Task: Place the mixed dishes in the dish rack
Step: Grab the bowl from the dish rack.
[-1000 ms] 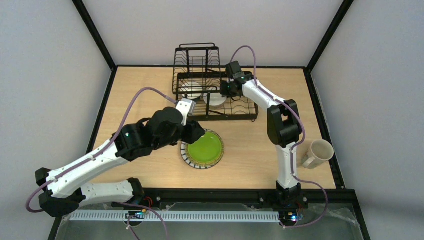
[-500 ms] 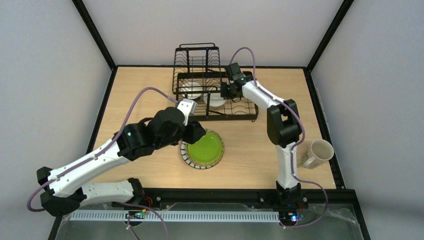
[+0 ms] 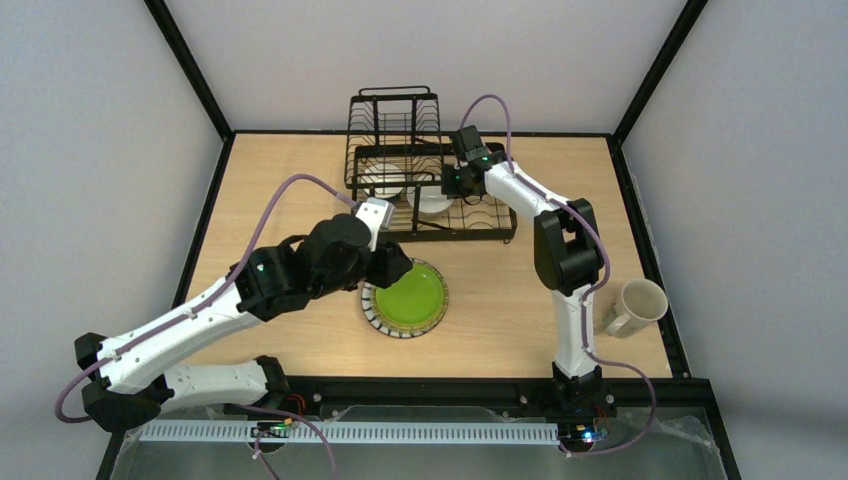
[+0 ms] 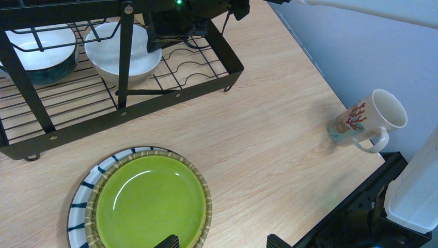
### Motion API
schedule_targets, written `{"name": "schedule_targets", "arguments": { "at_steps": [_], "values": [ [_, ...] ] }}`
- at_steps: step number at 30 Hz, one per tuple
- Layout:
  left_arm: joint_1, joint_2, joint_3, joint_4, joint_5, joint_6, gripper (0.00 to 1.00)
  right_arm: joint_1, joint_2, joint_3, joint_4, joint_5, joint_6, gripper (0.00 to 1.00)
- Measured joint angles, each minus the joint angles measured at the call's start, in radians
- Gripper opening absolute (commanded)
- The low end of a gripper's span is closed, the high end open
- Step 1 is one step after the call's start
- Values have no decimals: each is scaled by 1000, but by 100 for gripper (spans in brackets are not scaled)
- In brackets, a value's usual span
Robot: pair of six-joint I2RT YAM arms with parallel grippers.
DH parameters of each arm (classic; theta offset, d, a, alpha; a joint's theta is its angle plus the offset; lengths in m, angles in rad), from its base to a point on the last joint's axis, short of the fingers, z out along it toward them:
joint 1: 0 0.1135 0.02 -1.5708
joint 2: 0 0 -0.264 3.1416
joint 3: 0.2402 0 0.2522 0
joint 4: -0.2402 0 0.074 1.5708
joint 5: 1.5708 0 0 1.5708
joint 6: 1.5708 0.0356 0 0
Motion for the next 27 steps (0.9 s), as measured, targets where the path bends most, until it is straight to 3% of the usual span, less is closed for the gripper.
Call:
{"name": "schedule_targets", "arguments": {
  "at_steps": [27],
  "values": [
    [0,56,-8,-8,-12,0,97,-13,-41,-84,72,-12,30,0]
  ]
}}
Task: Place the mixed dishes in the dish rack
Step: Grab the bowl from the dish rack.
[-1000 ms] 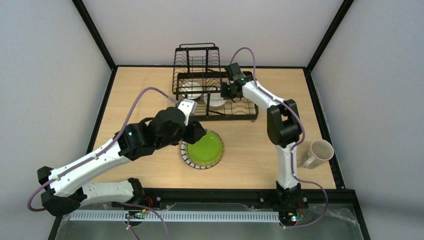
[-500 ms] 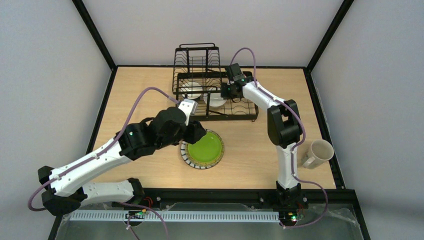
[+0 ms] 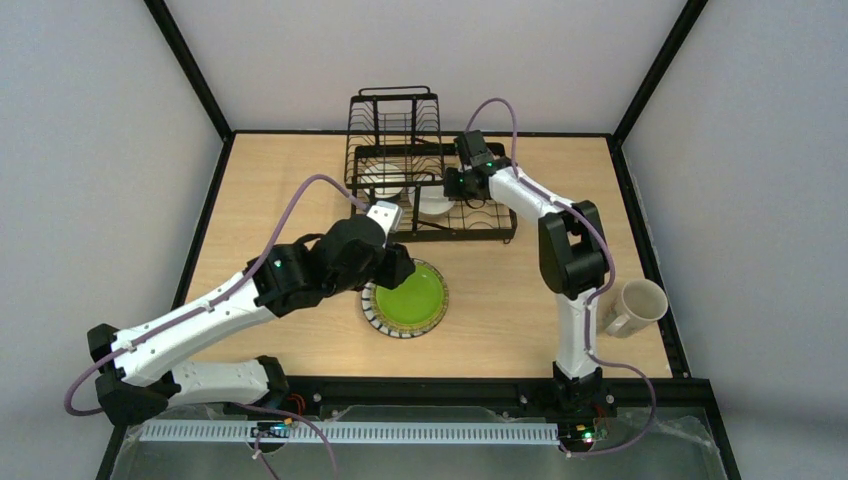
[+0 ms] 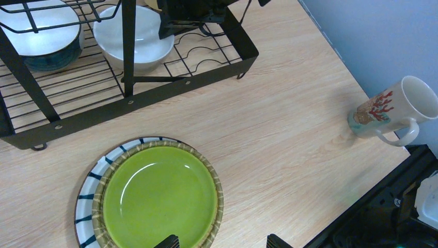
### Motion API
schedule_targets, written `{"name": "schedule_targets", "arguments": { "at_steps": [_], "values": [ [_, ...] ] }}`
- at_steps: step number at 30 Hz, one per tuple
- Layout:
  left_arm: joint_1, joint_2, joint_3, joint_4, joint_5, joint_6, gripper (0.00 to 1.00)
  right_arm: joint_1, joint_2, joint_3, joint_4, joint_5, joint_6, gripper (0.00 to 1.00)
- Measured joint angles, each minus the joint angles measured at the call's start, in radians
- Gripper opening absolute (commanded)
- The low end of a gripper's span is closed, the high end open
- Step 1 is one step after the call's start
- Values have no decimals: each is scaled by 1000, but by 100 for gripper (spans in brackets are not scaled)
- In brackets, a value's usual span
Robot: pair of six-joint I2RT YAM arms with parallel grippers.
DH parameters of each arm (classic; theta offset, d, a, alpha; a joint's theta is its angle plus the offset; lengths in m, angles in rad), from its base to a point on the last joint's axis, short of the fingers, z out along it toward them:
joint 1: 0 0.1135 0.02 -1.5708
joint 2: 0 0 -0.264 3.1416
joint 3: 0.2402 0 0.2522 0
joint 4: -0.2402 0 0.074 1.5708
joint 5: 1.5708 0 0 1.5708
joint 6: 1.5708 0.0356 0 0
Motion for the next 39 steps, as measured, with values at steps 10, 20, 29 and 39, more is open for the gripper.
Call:
{"name": "schedule_targets", "arguments": {
  "at_steps": [10,20,29,39],
  "values": [
    [0,0,0,-4,-15,-16,98,-13,-42,-68,34,-1,14,0],
    [-16,0,-6,0,-24,-37,98,-28,-70,-109,50,-2,18,0],
    [-17,4,-24,10,-25,-44,98,-41,-100,-127,52,-2,18,0],
    [-17,-8,-100,29,-24,-55,99,-48,-107,-133,52,-1,18,0]
  ]
}}
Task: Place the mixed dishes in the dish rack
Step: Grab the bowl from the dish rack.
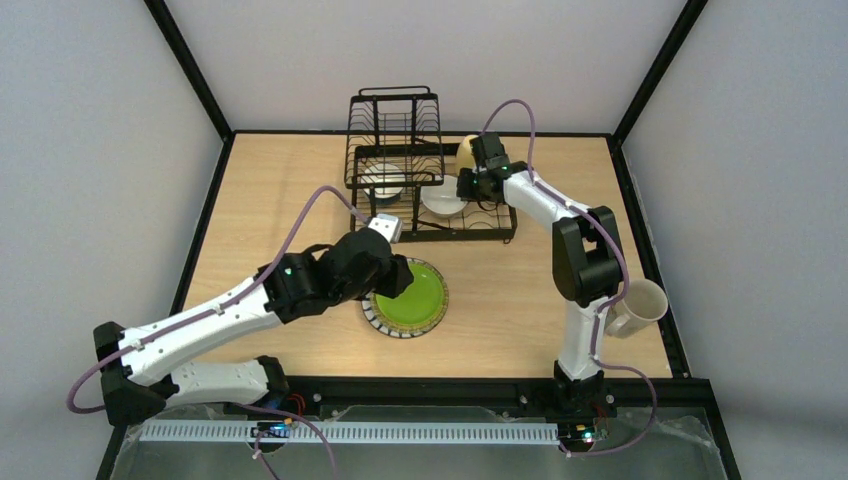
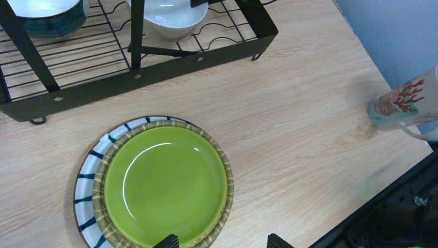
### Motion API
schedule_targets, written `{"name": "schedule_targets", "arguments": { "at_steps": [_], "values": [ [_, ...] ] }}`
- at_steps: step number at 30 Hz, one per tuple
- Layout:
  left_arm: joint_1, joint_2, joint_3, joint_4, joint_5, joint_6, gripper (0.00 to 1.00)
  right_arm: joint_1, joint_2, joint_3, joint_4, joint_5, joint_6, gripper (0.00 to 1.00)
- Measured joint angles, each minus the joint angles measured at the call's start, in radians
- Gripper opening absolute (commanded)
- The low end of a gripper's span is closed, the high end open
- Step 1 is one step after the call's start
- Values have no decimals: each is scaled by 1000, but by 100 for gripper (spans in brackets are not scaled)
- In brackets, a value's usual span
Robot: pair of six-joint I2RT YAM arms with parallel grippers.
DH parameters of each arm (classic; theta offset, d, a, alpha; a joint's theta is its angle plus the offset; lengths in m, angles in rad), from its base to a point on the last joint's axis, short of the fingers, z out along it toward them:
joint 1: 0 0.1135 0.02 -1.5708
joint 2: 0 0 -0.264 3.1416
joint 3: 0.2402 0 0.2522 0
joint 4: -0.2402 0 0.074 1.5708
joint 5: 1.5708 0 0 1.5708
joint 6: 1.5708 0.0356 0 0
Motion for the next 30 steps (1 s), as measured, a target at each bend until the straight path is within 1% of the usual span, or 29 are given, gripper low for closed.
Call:
{"name": "schedule_targets", "arguments": {
  "at_steps": [10,21,30],
  "values": [
    [0,-13,-27,31,0,-5,99,-18,-39,-23,1,-12,2,0],
    [0,-13,-45,62,0,-6,99,-79,-89,-57,45,-125,51,0],
    [0,5,-45,97,6,-5,99,-112,-117,-141,97,-239,142,0]
  ]
}}
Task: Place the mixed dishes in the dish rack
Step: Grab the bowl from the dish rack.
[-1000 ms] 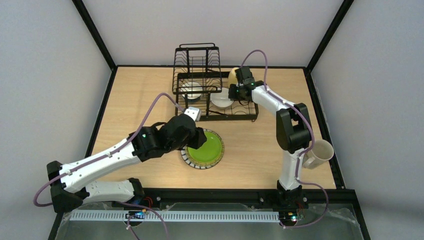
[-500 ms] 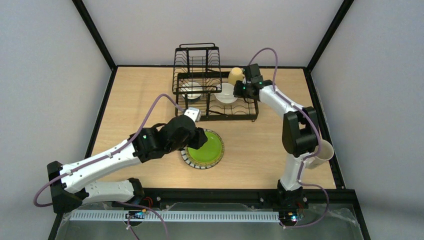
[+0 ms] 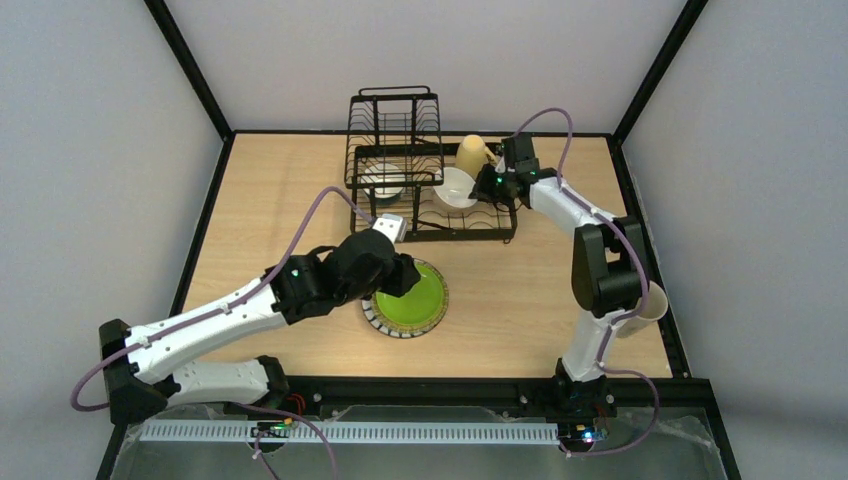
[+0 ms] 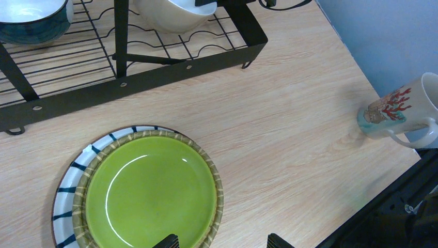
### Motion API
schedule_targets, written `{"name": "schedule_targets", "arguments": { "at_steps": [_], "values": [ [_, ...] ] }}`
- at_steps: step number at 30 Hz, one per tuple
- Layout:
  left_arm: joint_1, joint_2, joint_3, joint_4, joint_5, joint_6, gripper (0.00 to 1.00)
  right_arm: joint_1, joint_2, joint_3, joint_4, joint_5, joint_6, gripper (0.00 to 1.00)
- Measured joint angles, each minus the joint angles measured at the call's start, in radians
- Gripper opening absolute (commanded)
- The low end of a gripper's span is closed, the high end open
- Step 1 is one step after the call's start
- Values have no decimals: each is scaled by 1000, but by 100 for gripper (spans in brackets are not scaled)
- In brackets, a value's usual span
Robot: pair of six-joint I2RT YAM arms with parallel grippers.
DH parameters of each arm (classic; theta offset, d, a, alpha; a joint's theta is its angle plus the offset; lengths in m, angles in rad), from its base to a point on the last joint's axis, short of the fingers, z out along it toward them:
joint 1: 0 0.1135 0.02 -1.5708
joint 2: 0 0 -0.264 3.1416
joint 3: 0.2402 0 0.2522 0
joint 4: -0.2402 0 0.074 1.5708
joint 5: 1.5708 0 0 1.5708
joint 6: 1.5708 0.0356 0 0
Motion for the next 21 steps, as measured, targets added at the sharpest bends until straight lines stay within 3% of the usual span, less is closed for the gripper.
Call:
{"name": "schedule_targets", "arguments": {
  "at_steps": [21],
  "values": [
    [0,12,0,17,12,3,99,-6,-10,-80,157,-199,307,0]
  ]
}}
